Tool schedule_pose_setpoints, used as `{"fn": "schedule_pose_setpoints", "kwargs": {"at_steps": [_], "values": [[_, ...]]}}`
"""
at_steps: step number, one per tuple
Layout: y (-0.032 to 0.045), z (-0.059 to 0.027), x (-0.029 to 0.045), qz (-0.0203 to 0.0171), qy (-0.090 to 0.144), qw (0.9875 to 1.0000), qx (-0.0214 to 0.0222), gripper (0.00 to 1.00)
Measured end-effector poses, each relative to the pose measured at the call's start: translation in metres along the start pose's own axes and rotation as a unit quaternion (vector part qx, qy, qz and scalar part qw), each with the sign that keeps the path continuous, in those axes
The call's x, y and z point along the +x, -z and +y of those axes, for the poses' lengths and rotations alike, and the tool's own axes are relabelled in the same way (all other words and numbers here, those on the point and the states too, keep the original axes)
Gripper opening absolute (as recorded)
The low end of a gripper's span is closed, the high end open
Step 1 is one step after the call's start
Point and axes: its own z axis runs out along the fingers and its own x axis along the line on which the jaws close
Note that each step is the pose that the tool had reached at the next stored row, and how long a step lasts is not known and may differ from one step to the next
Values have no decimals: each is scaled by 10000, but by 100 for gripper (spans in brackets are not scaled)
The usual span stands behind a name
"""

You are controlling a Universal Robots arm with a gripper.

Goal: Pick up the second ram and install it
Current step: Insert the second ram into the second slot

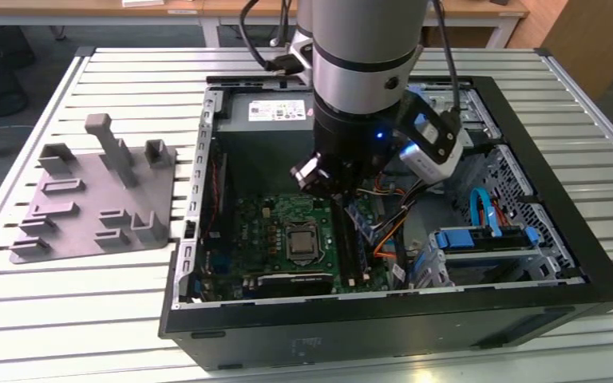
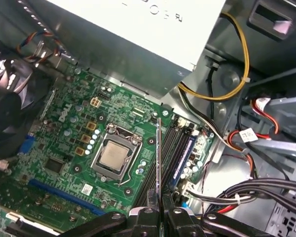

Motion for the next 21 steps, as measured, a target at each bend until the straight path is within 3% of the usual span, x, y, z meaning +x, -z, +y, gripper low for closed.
{"fn": "schedule_pose_setpoints", "kwargs": {"at_steps": [7,14,16,21], "values": [[-3,0,0,-11,-314,9995,27,14],[-12,1,0,-16,-592,9982,49,14],[-17,3,1,37,-657,9978,35,14],[-26,5,0,283,-847,9960,-38,14]]}}
